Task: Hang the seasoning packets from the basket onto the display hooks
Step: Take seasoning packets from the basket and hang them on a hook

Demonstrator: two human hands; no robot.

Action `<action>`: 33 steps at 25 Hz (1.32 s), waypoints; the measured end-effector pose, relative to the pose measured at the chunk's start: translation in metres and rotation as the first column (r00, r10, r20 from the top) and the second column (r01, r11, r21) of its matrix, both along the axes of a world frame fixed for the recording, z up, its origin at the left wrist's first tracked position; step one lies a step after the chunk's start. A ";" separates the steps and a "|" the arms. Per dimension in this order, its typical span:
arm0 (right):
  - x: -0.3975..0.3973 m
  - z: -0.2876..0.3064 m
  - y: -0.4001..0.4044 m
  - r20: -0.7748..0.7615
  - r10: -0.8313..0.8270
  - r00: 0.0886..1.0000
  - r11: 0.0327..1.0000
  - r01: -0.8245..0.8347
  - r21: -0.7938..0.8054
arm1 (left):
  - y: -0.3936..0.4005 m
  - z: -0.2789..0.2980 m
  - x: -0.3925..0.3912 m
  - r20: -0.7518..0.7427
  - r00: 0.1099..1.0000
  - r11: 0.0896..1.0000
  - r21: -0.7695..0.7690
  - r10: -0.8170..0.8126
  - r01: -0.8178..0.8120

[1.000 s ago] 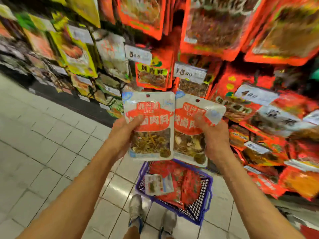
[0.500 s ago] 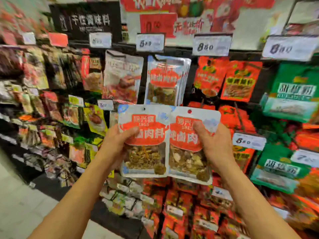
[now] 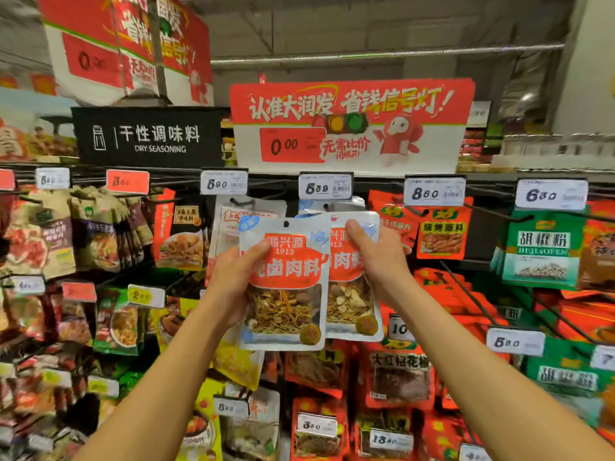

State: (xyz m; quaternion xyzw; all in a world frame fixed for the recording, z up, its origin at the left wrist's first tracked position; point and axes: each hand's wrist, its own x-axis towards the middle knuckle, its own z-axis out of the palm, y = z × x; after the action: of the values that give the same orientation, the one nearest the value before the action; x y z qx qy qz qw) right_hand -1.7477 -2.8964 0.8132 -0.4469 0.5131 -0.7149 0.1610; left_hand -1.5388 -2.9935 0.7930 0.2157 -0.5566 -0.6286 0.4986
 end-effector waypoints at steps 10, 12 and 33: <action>0.007 0.019 -0.027 0.113 -0.078 0.991 0.997 0.078 0.008 | -0.025 0.010 -0.020 -0.038 0.999 0.999 -0.041 -0.033 0.031; 0.006 0.016 -0.030 0.103 -0.101 0.990 0.995 0.098 0.036 | -0.025 0.011 -0.024 -0.032 0.999 0.998 -0.050 -0.042 0.041; -0.011 0.014 -0.032 -0.125 -0.359 0.925 0.929 0.367 0.044 | -0.016 0.025 -0.086 0.029 0.999 1.000 -0.013 0.016 -0.016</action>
State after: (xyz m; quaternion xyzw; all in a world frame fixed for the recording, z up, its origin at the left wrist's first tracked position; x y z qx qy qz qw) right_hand -1.7590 -2.9279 0.8269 -0.3788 0.6189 -0.6881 0.0109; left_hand -1.6252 -3.0093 0.8184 0.2260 -0.5660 -0.6178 0.4968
